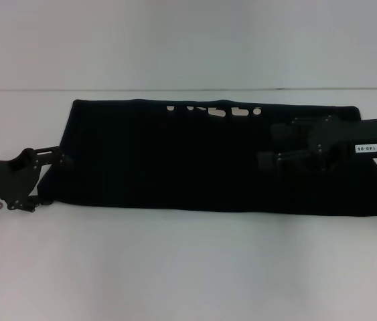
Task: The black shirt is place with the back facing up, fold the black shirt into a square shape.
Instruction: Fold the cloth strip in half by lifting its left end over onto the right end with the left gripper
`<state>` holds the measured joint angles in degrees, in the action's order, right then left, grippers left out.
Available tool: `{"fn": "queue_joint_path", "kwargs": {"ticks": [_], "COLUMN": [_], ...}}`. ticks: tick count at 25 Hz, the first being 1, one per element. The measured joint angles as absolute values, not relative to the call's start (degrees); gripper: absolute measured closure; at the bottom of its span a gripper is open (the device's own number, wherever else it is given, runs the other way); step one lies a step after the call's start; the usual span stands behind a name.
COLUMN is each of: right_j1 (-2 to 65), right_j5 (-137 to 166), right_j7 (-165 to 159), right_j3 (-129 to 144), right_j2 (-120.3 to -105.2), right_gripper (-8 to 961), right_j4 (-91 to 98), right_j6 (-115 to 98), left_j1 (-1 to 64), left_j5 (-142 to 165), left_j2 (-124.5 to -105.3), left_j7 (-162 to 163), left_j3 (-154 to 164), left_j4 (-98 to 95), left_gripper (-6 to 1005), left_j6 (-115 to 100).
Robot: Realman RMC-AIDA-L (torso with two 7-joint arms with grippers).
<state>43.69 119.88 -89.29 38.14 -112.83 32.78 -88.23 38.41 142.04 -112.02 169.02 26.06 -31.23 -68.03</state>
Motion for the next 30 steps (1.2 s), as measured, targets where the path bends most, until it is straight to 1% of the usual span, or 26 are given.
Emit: {"fn": "queue_joint_path", "kwargs": {"ticks": [14,20,30], "right_j1": [43.83,43.86,43.86], "right_j5": [119.87,119.88,119.88], "right_j7": [-89.22,-89.20,-89.20], "right_j3": [38.14,38.01,37.65], "right_j2": [-112.83,-112.83,-112.92], "right_gripper": [38,38,37], "right_j4": [32.78,32.78,33.25], "right_j6": [-88.24,-88.27,-88.47], "left_j1": [38.91,38.58,38.73], "left_j5": [142.96,142.95,143.62], "left_j2": [-111.97,-111.84,-111.77], "left_j7": [166.28,163.05,162.82], "left_j3": [27.25,26.04,26.43], "left_j4": [-31.06,-31.23,-29.82], "left_gripper": [114,305,524], "left_j6": [-67.00,-66.31,-64.43]}}
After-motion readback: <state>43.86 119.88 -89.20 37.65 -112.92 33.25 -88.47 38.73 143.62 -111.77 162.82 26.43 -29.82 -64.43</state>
